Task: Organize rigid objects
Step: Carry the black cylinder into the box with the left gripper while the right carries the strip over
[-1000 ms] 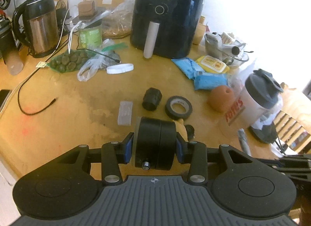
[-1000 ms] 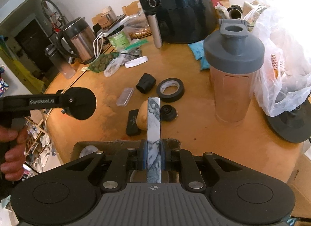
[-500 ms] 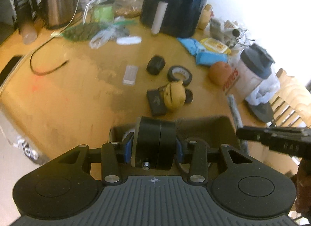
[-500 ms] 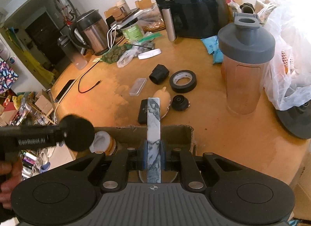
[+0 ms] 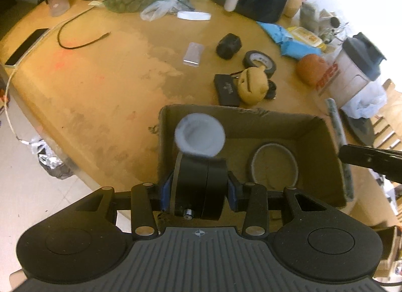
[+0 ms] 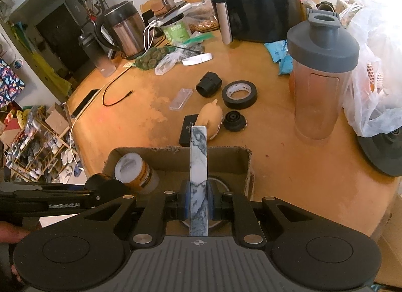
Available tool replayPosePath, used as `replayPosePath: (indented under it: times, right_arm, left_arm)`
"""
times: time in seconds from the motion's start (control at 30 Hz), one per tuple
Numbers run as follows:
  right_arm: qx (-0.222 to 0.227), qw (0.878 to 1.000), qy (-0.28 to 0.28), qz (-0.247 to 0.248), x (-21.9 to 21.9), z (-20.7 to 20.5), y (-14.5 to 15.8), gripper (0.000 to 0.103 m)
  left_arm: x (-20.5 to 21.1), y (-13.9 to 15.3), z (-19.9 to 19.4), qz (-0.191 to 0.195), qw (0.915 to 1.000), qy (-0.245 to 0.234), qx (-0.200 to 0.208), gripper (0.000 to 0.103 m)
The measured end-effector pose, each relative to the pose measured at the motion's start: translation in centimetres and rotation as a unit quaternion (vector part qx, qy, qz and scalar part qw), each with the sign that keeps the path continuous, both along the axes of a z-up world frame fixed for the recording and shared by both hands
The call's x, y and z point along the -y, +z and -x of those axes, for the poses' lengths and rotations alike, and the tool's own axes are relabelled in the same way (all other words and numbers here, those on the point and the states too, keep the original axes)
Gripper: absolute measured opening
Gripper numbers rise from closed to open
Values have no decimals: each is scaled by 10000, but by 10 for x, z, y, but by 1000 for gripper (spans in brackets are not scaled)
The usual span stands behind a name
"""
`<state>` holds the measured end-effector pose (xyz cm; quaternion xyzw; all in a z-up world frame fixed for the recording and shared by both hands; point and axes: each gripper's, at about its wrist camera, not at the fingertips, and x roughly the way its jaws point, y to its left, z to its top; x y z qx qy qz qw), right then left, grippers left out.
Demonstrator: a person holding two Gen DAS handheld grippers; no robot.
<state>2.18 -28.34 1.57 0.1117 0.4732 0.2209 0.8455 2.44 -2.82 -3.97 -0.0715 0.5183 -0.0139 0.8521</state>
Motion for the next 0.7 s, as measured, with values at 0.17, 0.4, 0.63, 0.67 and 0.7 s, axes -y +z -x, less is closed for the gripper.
replayPosePath:
  times: [0.17, 0.4, 0.63, 0.67, 0.7]
  right_arm:
    - [-77, 9998, 149, 122, -2, 1, -2, 17]
    - [-172, 9991, 253, 287, -7, -3, -3, 17]
    - [-289, 9984, 226, 420, -12, -13, 2, 17]
    - [-309, 9984, 217, 430, -12, -15, 4, 17]
    - [-331, 9983, 199, 446, -14, -16, 5, 17]
  left_arm:
    - [-4, 10, 10, 90, 9998, 91, 131, 47]
    - [-7, 19, 23, 229, 9990, 333, 204, 48]
    - [-5, 24, 36, 161, 9986, 416, 267, 48]
    - [-5, 25, 37, 162, 9985, 435, 273, 48]
    - [-6, 25, 39, 165, 9984, 458, 277, 48]
